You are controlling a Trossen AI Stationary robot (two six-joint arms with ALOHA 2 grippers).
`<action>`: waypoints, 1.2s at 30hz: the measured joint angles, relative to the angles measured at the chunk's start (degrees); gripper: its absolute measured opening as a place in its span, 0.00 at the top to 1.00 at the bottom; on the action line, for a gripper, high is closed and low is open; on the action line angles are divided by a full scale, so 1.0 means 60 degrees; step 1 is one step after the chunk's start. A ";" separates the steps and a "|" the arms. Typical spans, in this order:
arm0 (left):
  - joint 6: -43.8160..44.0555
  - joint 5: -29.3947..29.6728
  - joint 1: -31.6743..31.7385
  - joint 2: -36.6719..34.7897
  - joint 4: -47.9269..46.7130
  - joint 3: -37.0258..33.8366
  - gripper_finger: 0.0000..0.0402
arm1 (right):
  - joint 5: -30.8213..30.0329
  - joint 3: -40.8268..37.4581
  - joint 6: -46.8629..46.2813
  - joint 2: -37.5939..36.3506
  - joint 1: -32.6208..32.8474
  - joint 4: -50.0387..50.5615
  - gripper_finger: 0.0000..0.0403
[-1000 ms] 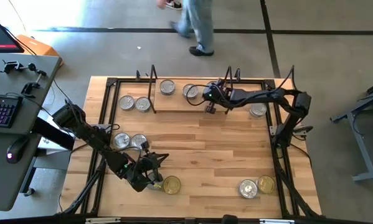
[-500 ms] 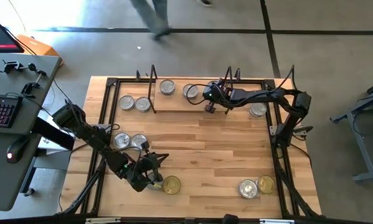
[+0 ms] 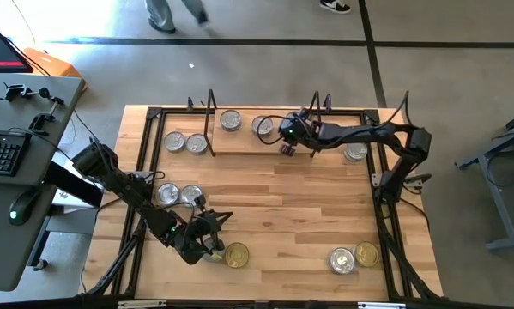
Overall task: Stack canned seafood by type on shelf
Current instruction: Adjust the green tuna can on the shelf
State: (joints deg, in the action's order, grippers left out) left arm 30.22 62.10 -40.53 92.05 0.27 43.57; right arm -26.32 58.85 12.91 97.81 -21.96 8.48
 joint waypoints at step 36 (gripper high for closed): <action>0.0131 -0.0518 0.0251 0.0000 0.0164 0.0000 1.00 | 0.2966 0.3781 -0.0652 0.2854 -0.1083 0.1155 1.00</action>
State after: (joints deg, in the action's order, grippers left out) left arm 31.00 58.99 -39.03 92.05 1.26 43.57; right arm -8.52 81.54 8.99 114.93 -28.46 15.41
